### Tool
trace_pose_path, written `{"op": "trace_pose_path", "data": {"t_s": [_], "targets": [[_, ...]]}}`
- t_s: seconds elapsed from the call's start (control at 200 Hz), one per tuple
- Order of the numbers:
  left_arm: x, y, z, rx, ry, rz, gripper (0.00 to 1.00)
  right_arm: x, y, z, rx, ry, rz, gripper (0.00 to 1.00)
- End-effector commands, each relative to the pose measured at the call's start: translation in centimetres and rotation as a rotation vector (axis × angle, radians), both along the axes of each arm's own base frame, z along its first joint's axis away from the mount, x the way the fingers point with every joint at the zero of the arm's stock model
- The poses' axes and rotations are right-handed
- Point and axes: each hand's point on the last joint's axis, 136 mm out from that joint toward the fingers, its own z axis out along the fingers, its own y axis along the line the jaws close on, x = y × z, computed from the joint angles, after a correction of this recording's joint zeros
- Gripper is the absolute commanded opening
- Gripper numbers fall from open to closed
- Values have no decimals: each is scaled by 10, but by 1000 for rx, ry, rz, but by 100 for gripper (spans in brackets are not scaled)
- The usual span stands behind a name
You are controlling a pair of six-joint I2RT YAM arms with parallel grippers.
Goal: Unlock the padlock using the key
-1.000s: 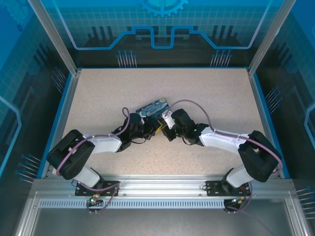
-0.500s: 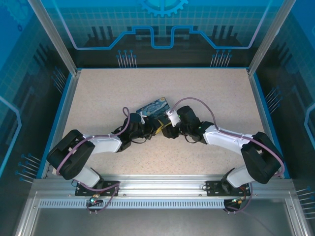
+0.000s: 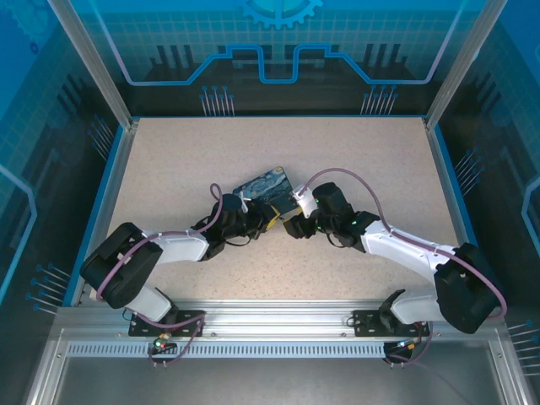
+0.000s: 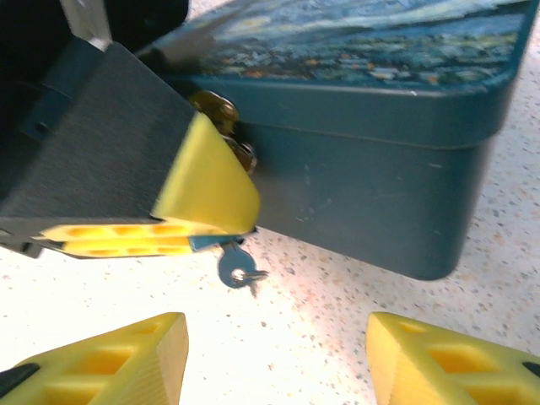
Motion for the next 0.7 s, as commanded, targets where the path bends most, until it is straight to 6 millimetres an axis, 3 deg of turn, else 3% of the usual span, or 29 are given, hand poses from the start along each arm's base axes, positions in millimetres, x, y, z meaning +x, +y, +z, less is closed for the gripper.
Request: {"op": "trace_pose_path", "data": {"t_s": [0.0, 0.695], "targets": [[4, 0, 10, -9, -29, -10, 0, -3, -9, -8, -79, -27, 1, 57], [6, -1, 12, -10, -32, -11, 0, 1, 31, -13, -169, -60, 101, 52]]}}
